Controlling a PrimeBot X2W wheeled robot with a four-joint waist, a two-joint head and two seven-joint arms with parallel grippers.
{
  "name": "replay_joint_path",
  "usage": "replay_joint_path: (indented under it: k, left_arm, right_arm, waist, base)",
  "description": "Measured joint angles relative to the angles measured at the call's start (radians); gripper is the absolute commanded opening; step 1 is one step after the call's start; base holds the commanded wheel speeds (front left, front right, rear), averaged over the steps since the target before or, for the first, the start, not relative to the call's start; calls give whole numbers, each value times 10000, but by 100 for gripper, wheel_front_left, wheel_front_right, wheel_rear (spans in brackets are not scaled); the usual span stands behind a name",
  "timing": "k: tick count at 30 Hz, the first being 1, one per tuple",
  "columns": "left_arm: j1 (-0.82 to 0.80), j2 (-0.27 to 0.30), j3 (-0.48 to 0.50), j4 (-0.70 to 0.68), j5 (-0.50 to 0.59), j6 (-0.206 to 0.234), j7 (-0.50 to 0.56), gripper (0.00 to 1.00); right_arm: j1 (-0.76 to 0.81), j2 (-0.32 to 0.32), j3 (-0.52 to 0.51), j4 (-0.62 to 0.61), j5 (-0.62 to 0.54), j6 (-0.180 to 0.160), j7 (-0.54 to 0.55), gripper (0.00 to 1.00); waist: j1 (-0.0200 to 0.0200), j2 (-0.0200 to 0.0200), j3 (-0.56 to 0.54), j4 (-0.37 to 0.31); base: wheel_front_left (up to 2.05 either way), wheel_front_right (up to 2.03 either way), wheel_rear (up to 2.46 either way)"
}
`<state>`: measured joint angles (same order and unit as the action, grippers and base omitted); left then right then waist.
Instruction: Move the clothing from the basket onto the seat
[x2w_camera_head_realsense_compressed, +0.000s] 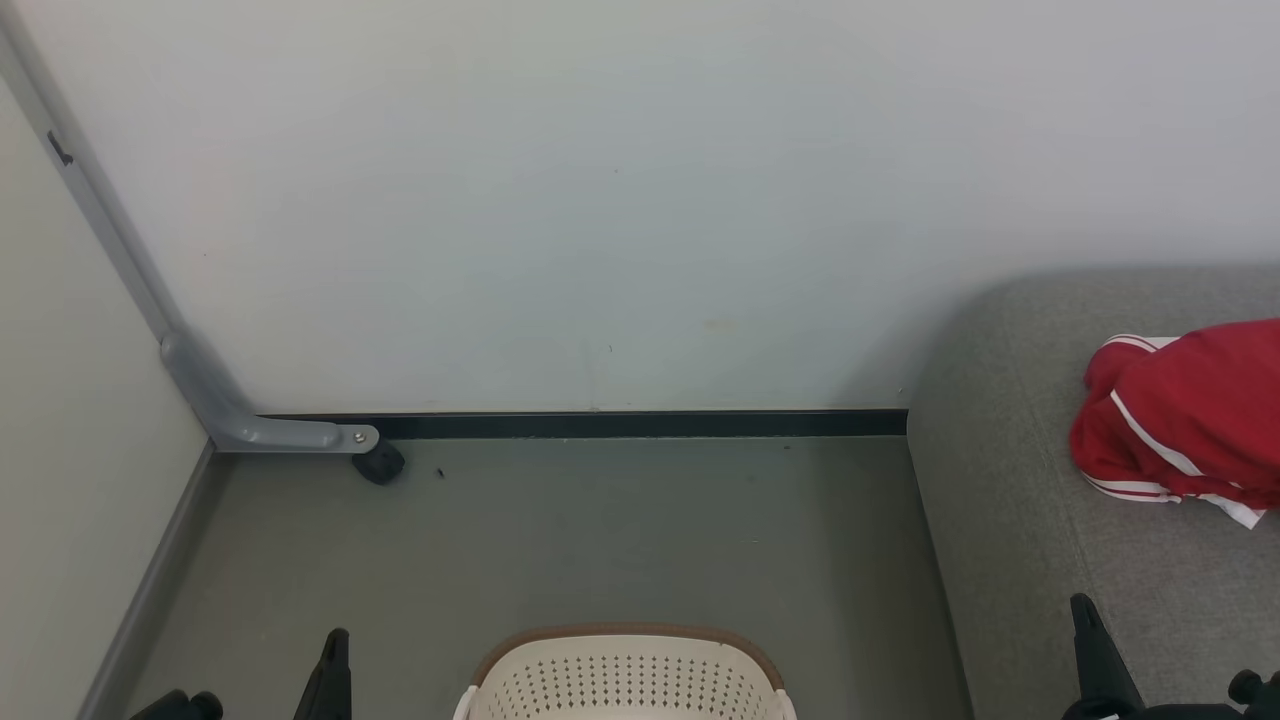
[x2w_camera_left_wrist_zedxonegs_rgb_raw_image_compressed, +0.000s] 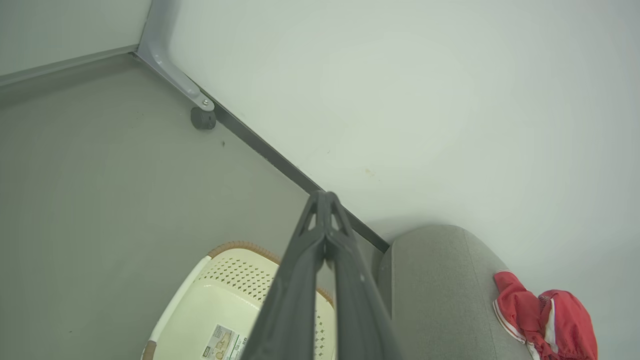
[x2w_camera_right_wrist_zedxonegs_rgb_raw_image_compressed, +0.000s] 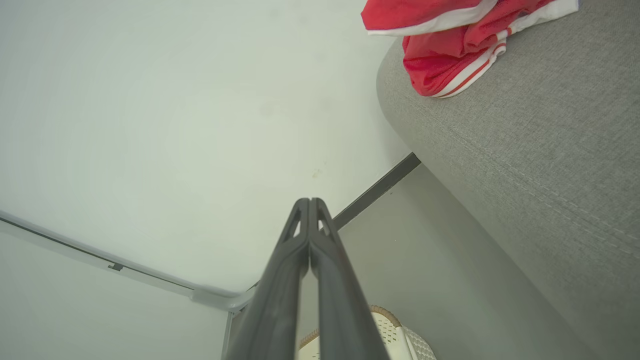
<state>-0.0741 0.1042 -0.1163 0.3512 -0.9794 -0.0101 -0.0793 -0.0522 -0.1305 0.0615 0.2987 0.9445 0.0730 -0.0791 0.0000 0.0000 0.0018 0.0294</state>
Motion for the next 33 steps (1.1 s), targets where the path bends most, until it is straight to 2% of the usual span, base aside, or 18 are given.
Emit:
replay_joint_path:
  k: [33]
  left_arm:
    - [-10,-378,1206,-257,-3664,-633,1154,0]
  right_arm:
    - [-126,537,-1193,12,3946,278,1149,0]
  waist:
    - [0,0,0,-180]
  base:
    - [0,0,0]
